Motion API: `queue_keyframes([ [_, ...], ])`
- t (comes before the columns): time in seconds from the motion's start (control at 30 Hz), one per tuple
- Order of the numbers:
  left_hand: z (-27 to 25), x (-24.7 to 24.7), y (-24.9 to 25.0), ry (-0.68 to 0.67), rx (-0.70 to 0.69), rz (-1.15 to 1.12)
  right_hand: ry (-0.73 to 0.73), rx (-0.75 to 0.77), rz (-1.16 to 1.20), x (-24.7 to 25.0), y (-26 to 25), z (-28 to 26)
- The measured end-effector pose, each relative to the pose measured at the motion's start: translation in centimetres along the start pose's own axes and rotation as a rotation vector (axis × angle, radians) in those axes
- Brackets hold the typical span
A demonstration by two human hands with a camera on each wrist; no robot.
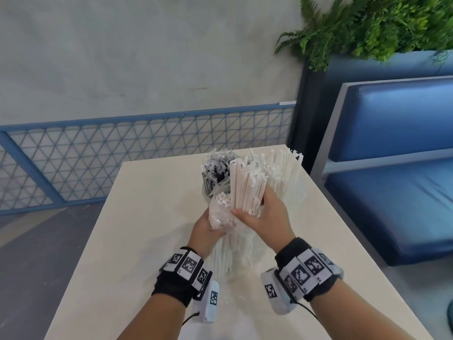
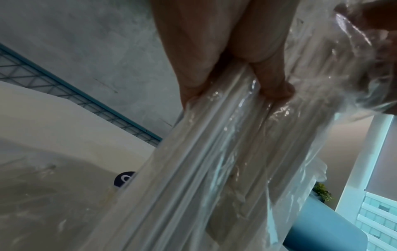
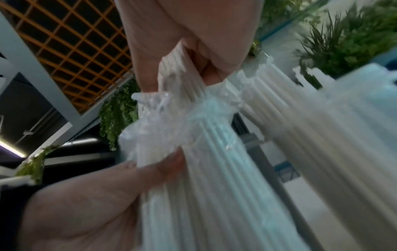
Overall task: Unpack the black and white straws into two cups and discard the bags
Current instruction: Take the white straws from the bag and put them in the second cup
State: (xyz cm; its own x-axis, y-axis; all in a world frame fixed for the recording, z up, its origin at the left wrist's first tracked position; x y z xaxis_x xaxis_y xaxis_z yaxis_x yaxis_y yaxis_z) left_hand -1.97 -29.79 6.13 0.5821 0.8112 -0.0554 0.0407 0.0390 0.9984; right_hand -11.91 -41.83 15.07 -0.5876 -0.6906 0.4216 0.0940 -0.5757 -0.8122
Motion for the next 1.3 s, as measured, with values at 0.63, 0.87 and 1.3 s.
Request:
queue_keyframes([
  [0.63,-0.3,0.2,0.0,0.000,-0.011,0.094,0.187,-0.298,0.507,0.0,-0.2,3.9],
  [0.87,0.0,0.0,-0.2,0.036,0.019,0.023,0.175,-0.347,0.668,0.7,0.2,3.8],
  [1.3,-0.1,-0.6,0.2,0.004,-0.041,0.088,0.192,-0.460,0.658,-0.6,0.8,2.2],
])
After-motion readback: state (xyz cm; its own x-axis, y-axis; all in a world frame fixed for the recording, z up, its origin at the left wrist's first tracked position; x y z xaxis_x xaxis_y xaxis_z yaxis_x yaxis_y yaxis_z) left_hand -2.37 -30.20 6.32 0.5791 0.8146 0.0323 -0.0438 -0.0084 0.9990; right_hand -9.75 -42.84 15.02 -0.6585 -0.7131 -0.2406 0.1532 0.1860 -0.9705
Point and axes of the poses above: each hand's wrist, its own z-axis towards the middle knuckle, its own x-axis out of the back of the hand, y = z × x, the point moved 3 cm from there along z, towards the middle knuckle, and after that the axes turned 1 degree about -z, right-handed, at the moved point
